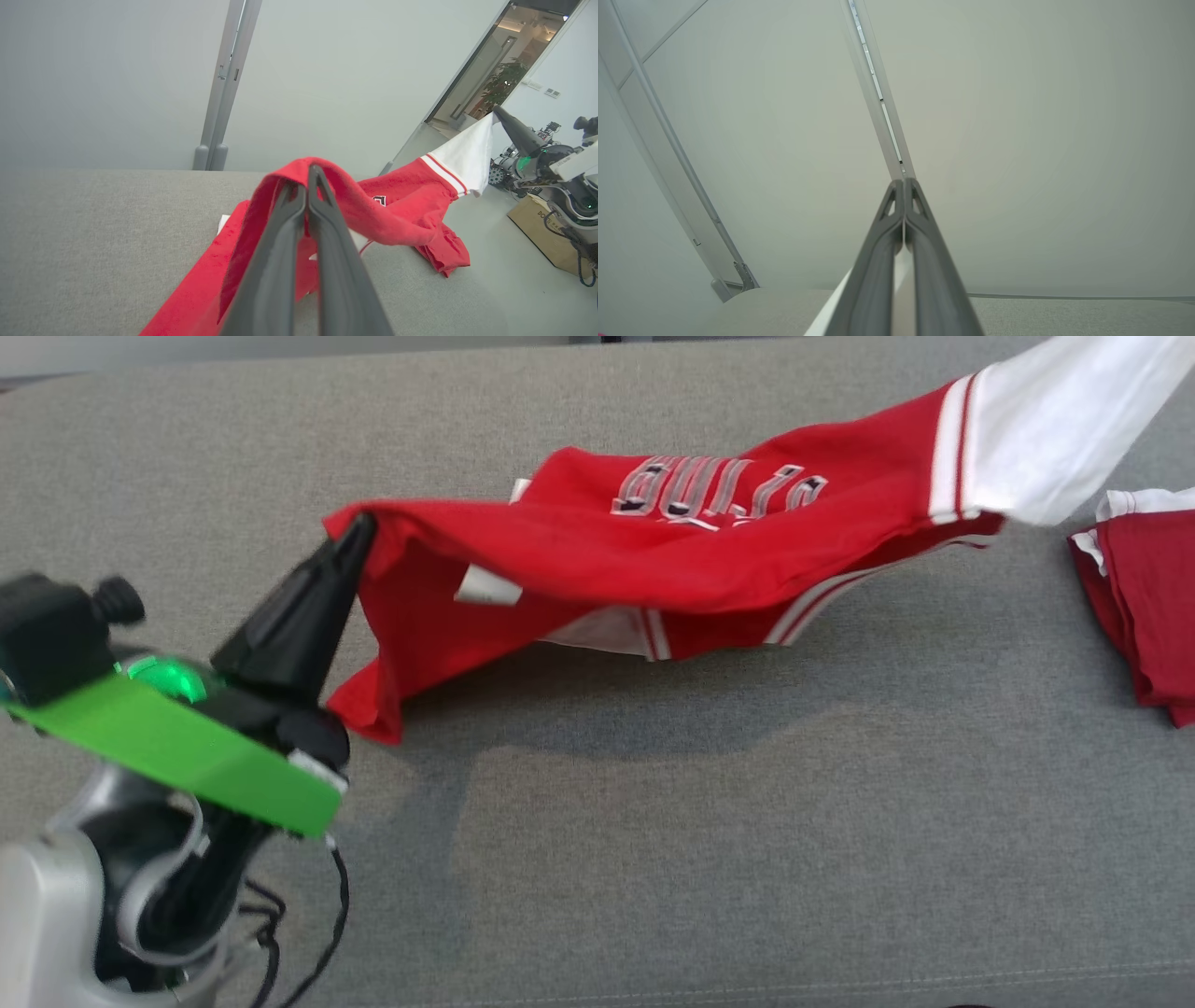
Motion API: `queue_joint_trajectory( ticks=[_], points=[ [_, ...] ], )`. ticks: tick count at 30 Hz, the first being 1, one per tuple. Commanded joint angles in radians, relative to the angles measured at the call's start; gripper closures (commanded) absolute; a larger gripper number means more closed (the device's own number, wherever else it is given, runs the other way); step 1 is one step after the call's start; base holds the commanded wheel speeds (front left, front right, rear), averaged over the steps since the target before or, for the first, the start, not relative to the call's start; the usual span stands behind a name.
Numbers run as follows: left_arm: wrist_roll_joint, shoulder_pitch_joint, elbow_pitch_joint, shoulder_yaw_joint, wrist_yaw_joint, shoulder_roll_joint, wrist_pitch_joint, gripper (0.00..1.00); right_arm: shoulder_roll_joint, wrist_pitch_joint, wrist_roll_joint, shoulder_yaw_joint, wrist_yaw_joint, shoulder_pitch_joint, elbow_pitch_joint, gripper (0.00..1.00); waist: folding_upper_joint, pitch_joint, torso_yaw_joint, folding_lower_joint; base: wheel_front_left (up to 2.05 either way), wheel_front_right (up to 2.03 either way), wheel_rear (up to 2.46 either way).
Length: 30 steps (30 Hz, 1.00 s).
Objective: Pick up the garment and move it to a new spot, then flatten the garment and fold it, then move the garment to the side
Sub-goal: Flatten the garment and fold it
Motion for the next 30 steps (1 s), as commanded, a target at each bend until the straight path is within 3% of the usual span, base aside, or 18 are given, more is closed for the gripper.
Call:
queue_joint_trajectory(
  ticks=[1, 4, 7, 8, 11, 13, 18, 22, 25, 30],
  points=[
    [-0.019, -0.095, 0.005, 0.007, 0.006, 0.014, 0.034, 1.00, 0.012, 0.033, 0.007, -0.036, 0.000, -0.050, -0.017, 1.00, 0.0000, 0.074, -0.006, 0.0000, 0.00, 0.00, 0.00],
    [-0.007, -0.324, 0.096, 0.009, 0.018, 0.038, 0.113, 1.00, 0.052, 0.111, -0.044, -0.091, 0.000, -0.191, 0.007, 1.00, 0.0000, 0.134, -0.007, 0.0000, 0.00, 0.00, 0.00],
    [0.016, -0.558, 0.264, -0.015, 0.032, 0.022, 0.163, 1.00, 0.134, 0.169, -0.144, -0.102, 0.000, -0.371, 0.108, 1.00, 0.0000, 0.190, -0.015, 0.0000, 0.00, 0.00, 0.00],
    [0.016, -0.558, 0.264, -0.015, 0.032, 0.022, 0.163, 1.00, 0.134, 0.169, -0.144, -0.102, 0.000, -0.371, 0.108, 1.00, 0.0000, 0.190, -0.015, 0.0000, 0.00, 0.00, 0.00],
    [0.076, -0.779, 0.470, -0.037, 0.047, -0.004, 0.147, 1.00, 0.250, 0.181, -0.265, -0.108, 0.000, -0.568, 0.249, 1.00, 0.0000, 0.241, -0.028, 0.0000, 0.00, 0.00, 0.00],
    [0.136, -0.920, 0.599, -0.051, 0.038, -0.014, 0.090, 1.00, 0.324, 0.158, -0.349, -0.120, 0.000, -0.698, 0.344, 1.00, 0.0000, 0.278, -0.043, 0.0000, 0.00, 0.00, 0.00],
    [0.298, -1.228, 0.858, -0.056, 0.047, -0.049, -0.220, 1.00, 0.463, 0.018, -0.546, -0.145, 0.000, -0.993, 0.521, 1.00, 0.0000, 0.356, -0.080, 0.0000, 0.00, 0.00, 0.00],
    [0.340, -1.394, 0.976, -0.053, -0.015, -0.081, -0.482, 1.00, 0.506, -0.103, -0.614, -0.163, 0.000, -1.160, 0.587, 1.00, 0.0000, 0.421, -0.106, 0.0000, 0.00, 0.00, 0.00],
    [0.335, -1.418, 1.070, -0.063, -0.062, -0.097, -0.611, 1.00, 0.506, -0.170, -0.594, -0.151, 0.000, -1.192, 0.641, 1.00, 0.0000, 0.436, -0.114, 0.0000, 0.00, 0.00, 0.00],
    [0.326, -1.267, 1.171, -0.166, -0.092, -0.073, -0.658, 1.00, 0.472, -0.222, -0.448, -0.072, 0.000, -1.017, 0.621, 1.00, 0.0000, 0.415, -0.119, 0.0000, 0.00, 0.00, 0.00]
  ],
)
